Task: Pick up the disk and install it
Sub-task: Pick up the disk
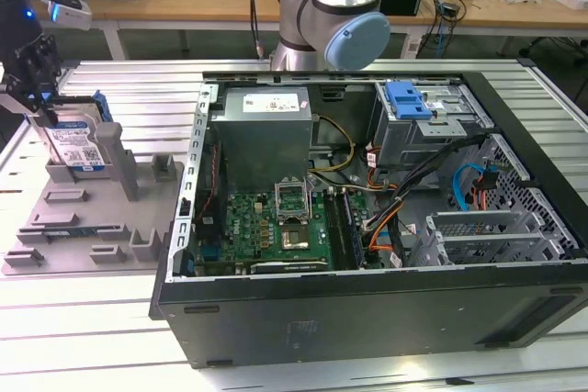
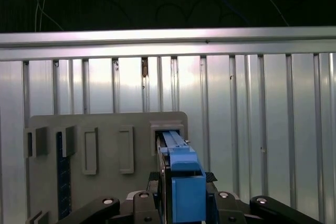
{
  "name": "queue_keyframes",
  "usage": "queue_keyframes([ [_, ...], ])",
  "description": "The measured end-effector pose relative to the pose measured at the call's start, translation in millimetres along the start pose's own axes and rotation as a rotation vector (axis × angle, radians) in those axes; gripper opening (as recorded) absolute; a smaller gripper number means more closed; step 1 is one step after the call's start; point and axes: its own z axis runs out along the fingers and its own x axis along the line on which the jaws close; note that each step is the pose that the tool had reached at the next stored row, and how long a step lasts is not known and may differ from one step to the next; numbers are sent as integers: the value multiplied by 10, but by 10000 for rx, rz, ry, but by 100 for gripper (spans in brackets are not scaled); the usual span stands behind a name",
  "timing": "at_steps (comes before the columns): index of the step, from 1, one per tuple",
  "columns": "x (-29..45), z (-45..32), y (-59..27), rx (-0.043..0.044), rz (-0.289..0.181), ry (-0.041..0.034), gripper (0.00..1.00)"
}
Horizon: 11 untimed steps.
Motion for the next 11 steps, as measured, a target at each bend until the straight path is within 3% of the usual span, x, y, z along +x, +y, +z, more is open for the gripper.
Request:
queue_keyframes([
  [11, 0, 2, 0, 2, 0, 0, 42],
])
